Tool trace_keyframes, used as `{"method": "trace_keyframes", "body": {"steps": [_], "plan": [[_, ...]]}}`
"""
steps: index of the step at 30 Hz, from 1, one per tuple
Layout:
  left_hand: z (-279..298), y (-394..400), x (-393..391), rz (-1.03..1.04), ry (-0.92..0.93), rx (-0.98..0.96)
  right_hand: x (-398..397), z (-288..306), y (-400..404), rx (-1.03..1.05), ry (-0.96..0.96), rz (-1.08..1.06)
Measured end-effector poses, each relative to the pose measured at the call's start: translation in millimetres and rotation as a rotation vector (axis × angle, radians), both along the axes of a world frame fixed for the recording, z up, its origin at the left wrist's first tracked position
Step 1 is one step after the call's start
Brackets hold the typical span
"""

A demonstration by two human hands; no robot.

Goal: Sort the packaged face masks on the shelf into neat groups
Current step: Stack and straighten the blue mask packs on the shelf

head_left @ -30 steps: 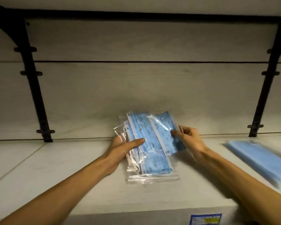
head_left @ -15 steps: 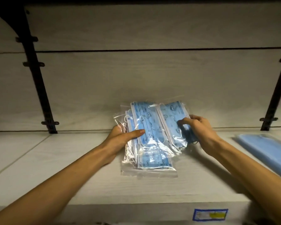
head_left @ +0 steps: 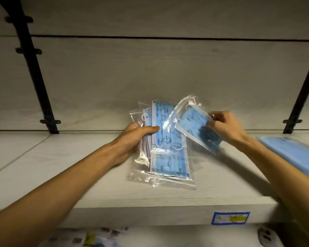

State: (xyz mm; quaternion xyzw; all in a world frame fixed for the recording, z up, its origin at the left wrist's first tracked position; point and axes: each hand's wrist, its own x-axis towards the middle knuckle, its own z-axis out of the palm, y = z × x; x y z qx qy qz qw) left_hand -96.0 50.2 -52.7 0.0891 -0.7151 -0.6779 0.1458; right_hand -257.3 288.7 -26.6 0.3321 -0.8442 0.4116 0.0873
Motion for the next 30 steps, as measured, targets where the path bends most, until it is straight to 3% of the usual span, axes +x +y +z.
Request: {"method": "trace_keyframes", "body": {"steps": [4, 6, 12, 16, 19, 21, 23, 26, 28, 30], "plan": [[1, 0, 0, -0.061, -0.069, 0.0, 8, 12, -8, 0.36, 0.347, 0.051], [0, 0, -1, -0.067, -0.092, 0.015, 17, 11, -22, 0.438, 0.513, 0.11], [1, 2, -2, -0.081, -0.087, 0.054, 24, -13, -51, 0.355, 0.668, 0.2], [-2, 0, -1, -0.043, -0.071, -0.011, 20, -28, -48, 0.217, 0.676, 0.143], [-7, -5, -2, 0.032, -0.061, -0.058, 18, -31, -42, 0.083, 0.411, -0.001], [-9, -8, -4, 0.03, -0.03, -0.064, 18, -30, -39, -0.072, 0.046, -0.058], [-10, -11, -6, 0.05, 0.01, -0.059, 16, -25, -34, -0.216, -0.357, -0.003], [-9, -10, -6, 0.079, 0.066, -0.052, 3, -19, -27, -0.295, -0.802, 0.269], [-7, -7, -5, 0.095, 0.088, -0.075, 1, -20, -27, -0.359, -0.895, 0.405], [-5, -5, -3, 0.146, 0.097, -0.103, 0, -22, -28, -0.373, -0.826, 0.402]]}}
